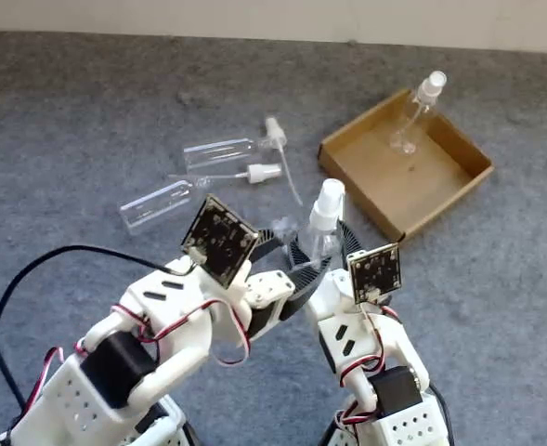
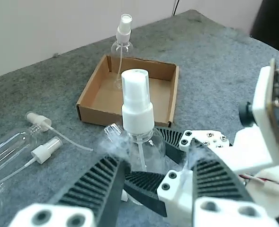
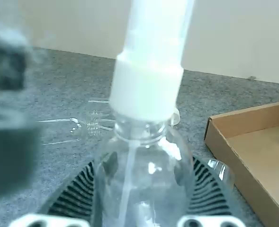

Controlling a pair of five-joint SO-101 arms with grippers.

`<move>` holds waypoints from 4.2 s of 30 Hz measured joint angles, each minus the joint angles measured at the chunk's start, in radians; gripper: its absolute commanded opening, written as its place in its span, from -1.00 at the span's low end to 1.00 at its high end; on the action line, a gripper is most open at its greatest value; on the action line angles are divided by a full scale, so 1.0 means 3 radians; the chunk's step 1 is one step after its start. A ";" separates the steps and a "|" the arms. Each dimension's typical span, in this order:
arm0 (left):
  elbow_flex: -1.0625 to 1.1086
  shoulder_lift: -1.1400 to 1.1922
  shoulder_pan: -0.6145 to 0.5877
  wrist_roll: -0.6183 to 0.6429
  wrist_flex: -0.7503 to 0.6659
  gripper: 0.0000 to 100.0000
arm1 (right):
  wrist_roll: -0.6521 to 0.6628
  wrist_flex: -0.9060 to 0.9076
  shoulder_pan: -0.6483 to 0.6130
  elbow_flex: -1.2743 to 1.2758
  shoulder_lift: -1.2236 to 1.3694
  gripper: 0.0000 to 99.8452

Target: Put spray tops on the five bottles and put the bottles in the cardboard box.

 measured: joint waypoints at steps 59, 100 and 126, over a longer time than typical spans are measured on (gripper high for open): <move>0.1468 -0.1995 -0.2209 -0.0297 0.0890 -0.88 | 0.0000 0.0215 0.0905 -0.2066 0.1836 -0.82; 0.2322 -0.2000 -0.2654 -0.0297 0.0010 -0.89 | 0.0000 -0.3156 0.1156 -0.2900 0.5861 -0.82; 0.2414 -0.2000 -0.2654 -0.0297 -0.0092 -0.89 | 0.0000 -0.3161 0.1156 -0.3902 0.7181 -0.82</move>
